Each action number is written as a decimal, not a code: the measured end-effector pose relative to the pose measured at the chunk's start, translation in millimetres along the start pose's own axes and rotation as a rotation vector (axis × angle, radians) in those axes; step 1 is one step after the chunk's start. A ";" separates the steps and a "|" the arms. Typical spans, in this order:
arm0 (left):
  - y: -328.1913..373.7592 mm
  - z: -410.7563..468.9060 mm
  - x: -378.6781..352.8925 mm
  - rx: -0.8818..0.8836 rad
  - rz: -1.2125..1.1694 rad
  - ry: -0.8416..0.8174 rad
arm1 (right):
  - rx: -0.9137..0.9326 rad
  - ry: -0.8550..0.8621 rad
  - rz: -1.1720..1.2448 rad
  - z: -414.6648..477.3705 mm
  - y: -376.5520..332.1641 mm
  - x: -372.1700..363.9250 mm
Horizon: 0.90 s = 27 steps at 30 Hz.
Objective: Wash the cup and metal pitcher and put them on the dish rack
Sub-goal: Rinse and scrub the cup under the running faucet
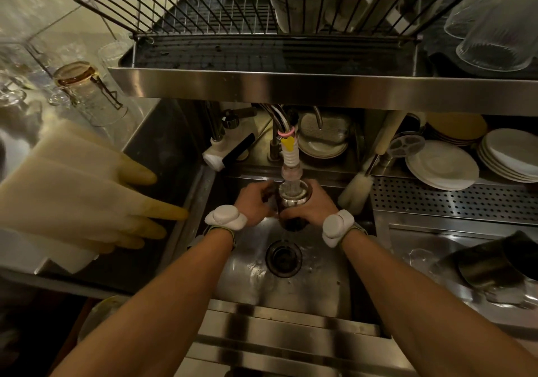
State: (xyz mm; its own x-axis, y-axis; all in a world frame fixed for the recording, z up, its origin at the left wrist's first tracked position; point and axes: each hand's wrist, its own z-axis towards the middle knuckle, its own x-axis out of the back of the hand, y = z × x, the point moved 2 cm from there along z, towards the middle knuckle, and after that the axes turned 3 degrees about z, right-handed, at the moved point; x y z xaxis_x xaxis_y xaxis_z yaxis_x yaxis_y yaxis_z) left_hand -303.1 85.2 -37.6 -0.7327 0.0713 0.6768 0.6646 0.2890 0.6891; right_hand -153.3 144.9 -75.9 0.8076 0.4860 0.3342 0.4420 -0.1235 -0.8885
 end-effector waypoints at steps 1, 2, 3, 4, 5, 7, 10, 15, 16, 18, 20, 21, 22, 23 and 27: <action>1.4 -0.4 4.3 0.027 -0.014 0.069 | -0.027 0.069 0.018 -4.4 -4.9 2.0; 2.2 -0.9 9.0 0.052 -0.018 0.140 | -0.051 0.134 0.042 -6.7 -7.0 1.3; 3.8 -2.0 12.1 0.073 -0.008 0.192 | -0.053 0.159 0.034 -8.6 -8.2 1.4; 4.2 -3.0 15.0 0.090 0.008 0.220 | -0.036 0.141 -0.011 -9.4 -8.8 -1.5; 2.4 -3.0 16.5 0.110 0.025 0.223 | -0.015 0.127 -0.035 -10.7 -9.4 -3.6; -2.1 -3.6 16.3 0.148 0.042 0.195 | -0.006 0.181 0.015 -10.1 -10.1 -5.9; -5.9 -0.7 12.9 0.158 0.046 0.137 | -0.006 0.152 -0.012 -10.6 -14.6 -8.0; -2.0 5.3 3.4 0.123 0.088 0.005 | -0.032 0.181 0.089 -11.6 -15.6 -3.6; -1.1 7.1 2.3 0.114 0.093 -0.003 | -0.015 0.200 0.098 -10.9 -16.5 -3.2; -0.9 8.7 0.2 0.116 0.092 0.003 | 0.010 0.243 0.114 -11.2 -20.8 -0.8; -1.2 10.1 1.7 0.128 0.114 0.013 | 0.032 0.191 0.036 -8.9 -23.4 -1.5; -3.5 11.6 2.7 0.127 0.125 0.011 | 0.022 0.174 0.018 -7.7 -21.4 -2.2; -5.3 11.5 3.9 0.125 0.124 0.003 | -0.020 0.180 0.056 -7.7 -18.7 -2.6; -5.8 11.1 4.5 0.115 0.113 -0.006 | -0.083 0.201 0.123 -7.8 -15.4 -1.5; -5.5 9.1 2.6 0.049 0.054 -0.105 | -0.286 0.186 0.206 3.2 -4.5 3.0</action>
State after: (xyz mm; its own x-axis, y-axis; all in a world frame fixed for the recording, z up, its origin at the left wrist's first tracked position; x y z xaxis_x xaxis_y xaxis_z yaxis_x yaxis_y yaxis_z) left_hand -309.9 92.4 -42.0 -0.7089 0.1873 0.6800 0.6976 0.3279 0.6370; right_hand -154.1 149.7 -72.0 0.9361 0.2640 0.2323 0.3327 -0.4505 -0.8285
